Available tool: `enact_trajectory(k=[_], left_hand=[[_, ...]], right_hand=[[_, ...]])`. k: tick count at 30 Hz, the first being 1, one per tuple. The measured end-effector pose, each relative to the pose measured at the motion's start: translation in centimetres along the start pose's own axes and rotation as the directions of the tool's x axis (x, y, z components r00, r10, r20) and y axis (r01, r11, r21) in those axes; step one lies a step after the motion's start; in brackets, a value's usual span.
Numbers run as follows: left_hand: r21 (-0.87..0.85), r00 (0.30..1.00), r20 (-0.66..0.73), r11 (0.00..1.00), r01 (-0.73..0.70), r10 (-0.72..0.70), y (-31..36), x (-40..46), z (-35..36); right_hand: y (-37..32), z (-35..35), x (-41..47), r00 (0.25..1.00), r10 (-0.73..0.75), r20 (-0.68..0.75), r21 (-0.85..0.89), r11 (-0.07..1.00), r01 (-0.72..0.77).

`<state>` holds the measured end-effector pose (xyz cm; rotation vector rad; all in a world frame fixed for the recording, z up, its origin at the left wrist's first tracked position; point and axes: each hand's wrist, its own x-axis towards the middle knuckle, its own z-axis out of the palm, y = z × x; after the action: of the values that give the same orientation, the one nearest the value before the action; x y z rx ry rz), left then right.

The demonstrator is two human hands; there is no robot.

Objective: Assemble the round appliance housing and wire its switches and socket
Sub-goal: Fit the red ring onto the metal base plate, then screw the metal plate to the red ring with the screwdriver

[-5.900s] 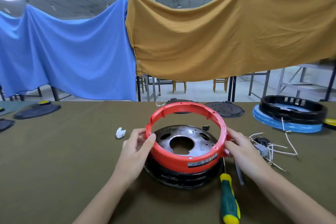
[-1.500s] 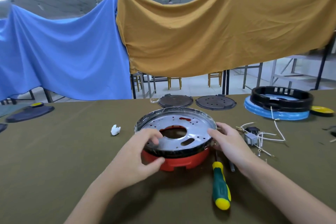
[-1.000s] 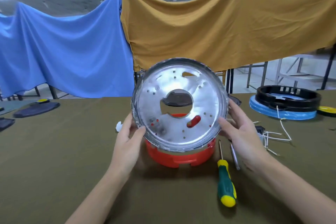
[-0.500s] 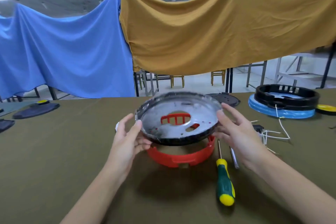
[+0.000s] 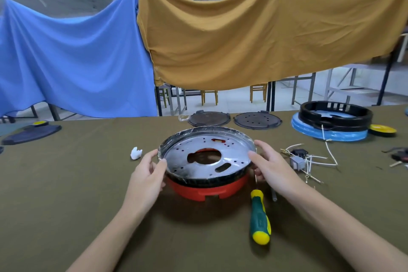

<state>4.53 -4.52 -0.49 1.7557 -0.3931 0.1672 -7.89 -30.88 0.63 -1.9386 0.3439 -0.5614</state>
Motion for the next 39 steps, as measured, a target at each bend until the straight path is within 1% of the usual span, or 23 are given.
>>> enact_trajectory(k=[3,7,10,13,18,21,23,24,26,27,28,30,32,33,34,36,38,39], left_hand=[[0.015,0.999,-0.006,0.999,-0.045,0.045,-0.3,0.0,0.0],[0.006,0.994,0.005,0.994,-0.113,0.113,-0.2,-0.1,-0.1],[-0.020,0.990,0.001,0.990,-0.140,0.140,0.0,-0.2,0.0],[-0.032,0.990,-0.009,0.990,-0.139,0.139,0.1,-0.2,0.0],[0.001,0.998,-0.019,0.999,-0.053,0.053,-0.1,0.2,-0.2],[0.006,1.000,0.006,1.000,-0.001,0.001,0.1,0.0,-0.3],[0.073,1.000,-0.005,0.997,-0.014,0.014,0.4,-0.1,-0.4],[0.159,0.998,-0.036,0.986,-0.053,0.060,0.6,-0.3,-0.5],[0.337,0.969,-0.080,0.921,-0.195,0.234,1.3,-1.0,-0.6],[0.401,0.943,-0.052,0.872,-0.282,0.329,1.9,-1.5,-0.6],[0.450,0.909,0.011,0.809,-0.377,0.417,2.5,-2.2,-0.3],[0.515,0.811,0.189,0.647,-0.562,0.553,3.3,-3.7,0.8],[0.545,0.710,0.349,0.484,-0.685,0.612,3.8,-4.7,2.1],[0.555,0.669,0.409,0.413,-0.723,0.621,3.8,-4.9,2.6],[0.559,0.633,0.453,0.353,-0.750,0.628,3.8,-5.0,2.9],[0.548,0.578,0.501,0.281,-0.788,0.645,3.4,-4.9,3.3],[0.534,0.545,0.508,0.253,-0.807,0.667,3.0,-4.8,3.5],[0.533,0.537,0.503,0.245,-0.810,0.677,2.9,-4.8,3.5]], right_hand=[[0.1,-0.1,0.0,1.000,-0.014,-0.012,-0.009,1.000,0.014],[-0.2,-0.3,-0.4,0.994,-0.105,-0.041,-0.014,0.994,0.105],[-0.3,-0.1,-0.7,0.984,-0.163,-0.066,0.004,0.987,0.163],[-0.4,-0.1,-0.9,0.980,-0.185,-0.073,0.006,0.982,0.186],[-0.5,0.2,-0.9,0.992,-0.121,-0.043,-0.004,0.993,0.121],[-0.6,0.3,-0.9,0.998,-0.066,-0.017,-0.023,0.998,0.065],[-0.8,0.0,-0.8,1.000,-0.025,0.006,-0.021,0.999,0.025],[-1.1,-0.5,-0.6,1.000,0.000,0.002,-0.012,1.000,0.000],[-1.8,-1.9,0.0,0.997,0.069,-0.034,0.026,0.997,-0.069],[-2.2,-2.9,0.1,0.994,0.101,-0.043,0.035,0.994,-0.099],[-2.5,-4.0,0.2,0.992,0.119,-0.030,0.014,0.993,-0.119],[-3.1,-6.1,-0.1,0.988,0.145,0.058,-0.110,0.984,-0.138],[-3.6,-7.8,-0.5,0.967,0.161,0.198,-0.291,0.951,-0.099],[-3.7,-8.4,-0.7,0.956,0.165,0.243,-0.381,0.923,-0.062],[-3.6,-8.8,-0.8,0.954,0.158,0.254,-0.442,0.896,-0.031],[-3.0,-9.7,-1.1,0.971,0.132,0.201,-0.477,0.879,-0.021],[-2.0,-10.4,-1.5,0.977,0.151,0.149,-0.513,0.857,-0.054],[-1.7,-10.8,-1.5,0.977,0.170,0.130,-0.568,0.820,-0.067]])
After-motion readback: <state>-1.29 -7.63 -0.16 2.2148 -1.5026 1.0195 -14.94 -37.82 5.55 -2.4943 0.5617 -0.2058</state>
